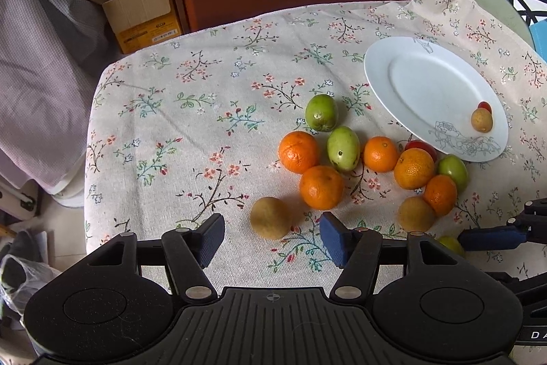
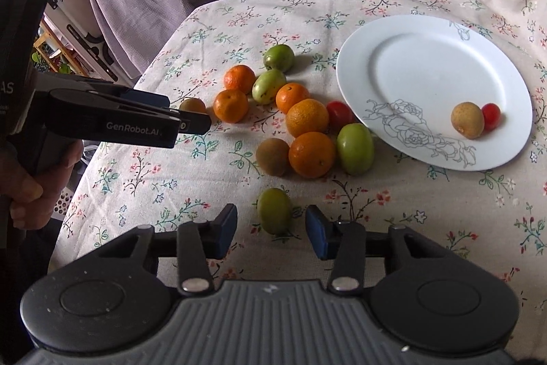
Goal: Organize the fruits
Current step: 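Grasp a brown kiwi with the left tool while the right tool grasps a green jujube, then lower the kiwi and jujube onto the white plate and open both tools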
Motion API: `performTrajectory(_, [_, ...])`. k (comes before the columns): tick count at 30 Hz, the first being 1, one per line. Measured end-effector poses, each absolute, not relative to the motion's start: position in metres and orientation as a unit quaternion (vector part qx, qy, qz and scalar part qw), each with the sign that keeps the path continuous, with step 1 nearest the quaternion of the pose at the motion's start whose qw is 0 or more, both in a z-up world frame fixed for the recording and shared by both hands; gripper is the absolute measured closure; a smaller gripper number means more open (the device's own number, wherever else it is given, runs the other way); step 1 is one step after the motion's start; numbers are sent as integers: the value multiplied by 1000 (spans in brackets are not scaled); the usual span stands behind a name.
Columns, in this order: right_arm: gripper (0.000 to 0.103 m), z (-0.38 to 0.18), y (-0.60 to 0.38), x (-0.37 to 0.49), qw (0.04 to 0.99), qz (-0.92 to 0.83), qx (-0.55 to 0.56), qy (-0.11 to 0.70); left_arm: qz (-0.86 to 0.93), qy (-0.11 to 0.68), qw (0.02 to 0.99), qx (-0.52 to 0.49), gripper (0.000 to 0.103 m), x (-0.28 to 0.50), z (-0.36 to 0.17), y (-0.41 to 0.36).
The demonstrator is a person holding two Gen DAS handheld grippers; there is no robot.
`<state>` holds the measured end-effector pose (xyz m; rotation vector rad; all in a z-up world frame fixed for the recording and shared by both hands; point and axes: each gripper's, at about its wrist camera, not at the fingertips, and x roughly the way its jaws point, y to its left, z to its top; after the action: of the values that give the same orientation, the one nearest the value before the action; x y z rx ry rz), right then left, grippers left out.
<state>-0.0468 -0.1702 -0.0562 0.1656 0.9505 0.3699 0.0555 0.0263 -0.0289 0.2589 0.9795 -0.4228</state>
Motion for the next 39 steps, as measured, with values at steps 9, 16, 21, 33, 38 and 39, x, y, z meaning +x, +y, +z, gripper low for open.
performTrajectory(9, [75, -57, -167, -47, 876, 168, 60, 447, -204, 477, 848, 111, 61, 60, -37, 25])
performTrajectory(16, [80, -57, -168, -45, 876, 166, 65, 448, -196, 473, 852, 105, 79, 60, -36, 27])
performTrajectory(21, [80, -51, -172, -43, 879, 166, 80, 440, -198, 466, 857, 95, 79, 57, -28, 26])
performTrajectory(33, [80, -17, -203, -30, 908, 132, 126, 377, -240, 410, 876, 76, 79, 52, 3, 2])
performTrajectory(38, [80, -4, -229, -22, 920, 90, 148, 352, -264, 398, 877, 58, 79, 55, 11, -18])
performTrajectory(39, [80, -2, -234, -20, 922, 81, 153, 347, -270, 397, 876, 53, 79, 55, 12, -22])
